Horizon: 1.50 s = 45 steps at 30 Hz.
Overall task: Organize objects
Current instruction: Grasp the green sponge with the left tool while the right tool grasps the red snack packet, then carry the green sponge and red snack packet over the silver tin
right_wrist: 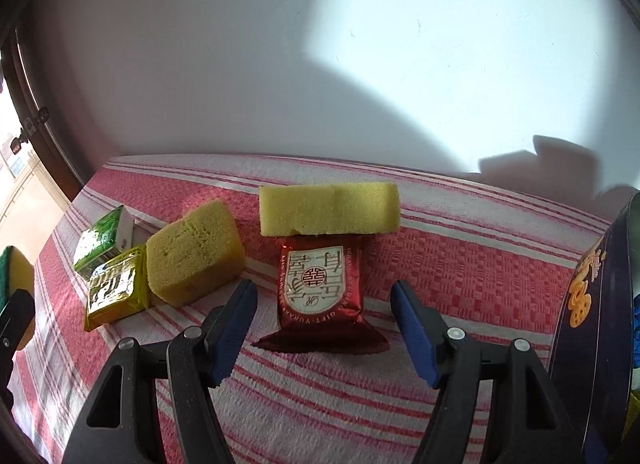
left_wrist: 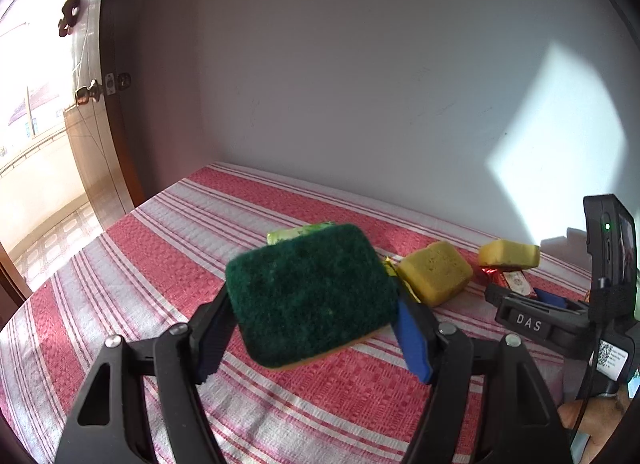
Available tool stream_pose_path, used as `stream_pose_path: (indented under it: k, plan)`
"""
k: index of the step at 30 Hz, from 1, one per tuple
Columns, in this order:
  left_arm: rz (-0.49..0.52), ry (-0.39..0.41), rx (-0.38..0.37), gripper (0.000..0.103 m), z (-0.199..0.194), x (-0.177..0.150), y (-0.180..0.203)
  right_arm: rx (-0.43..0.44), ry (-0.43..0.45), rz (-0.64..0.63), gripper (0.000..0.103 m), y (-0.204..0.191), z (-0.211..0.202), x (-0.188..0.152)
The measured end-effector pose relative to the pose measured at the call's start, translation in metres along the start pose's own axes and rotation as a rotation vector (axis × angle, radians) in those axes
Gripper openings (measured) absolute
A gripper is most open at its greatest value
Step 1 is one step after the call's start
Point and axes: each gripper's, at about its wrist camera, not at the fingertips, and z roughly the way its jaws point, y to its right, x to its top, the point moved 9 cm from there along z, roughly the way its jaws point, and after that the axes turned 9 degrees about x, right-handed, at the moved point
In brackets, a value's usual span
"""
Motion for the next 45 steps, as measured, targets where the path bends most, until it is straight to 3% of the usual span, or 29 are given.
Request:
stream_pose_path:
  k: [4, 5, 6, 7, 11, 20, 32, 45]
  plan:
    - [-0.004, -0.008, 0.017, 0.071, 0.004, -0.002, -0.005, -0.003, -0.016, -0.029, 0.069, -0.006, 0.007, 0.001]
    - [-0.004, -0.010, 0.018, 0.071, 0.005, -0.002, -0.005, -0.003, -0.016, -0.037, 0.064, -0.008, 0.007, 0.001]
    - [-0.002, -0.010, 0.019, 0.072, 0.006, -0.002, -0.004, -0.008, -0.015, -0.044, 0.051, -0.009, 0.006, 0.000]
    - [0.002, -0.009, 0.021, 0.072, 0.006, -0.002, -0.003, -0.012, -0.013, -0.048, 0.045, -0.008, 0.005, -0.001]
    - [0.022, -0.006, 0.029, 0.072, 0.008, -0.006, -0.001, 0.050, -0.008, -0.041, 0.045, -0.014, -0.004, -0.011]
    - [0.048, 0.032, 0.011, 0.071, 0.001, -0.007, 0.007, 0.115, 0.123, -0.034, 0.044, -0.022, -0.068, -0.046]
    - [0.132, 0.131, -0.020, 0.071, -0.021, -0.013, 0.045, 0.054, 0.336, -0.057, 0.044, -0.009, -0.137, -0.067]
    - [0.163, 0.194, -0.076, 0.071, -0.050, -0.021, 0.074, -0.024, 0.388, -0.070, 0.044, 0.007, -0.158, -0.080]
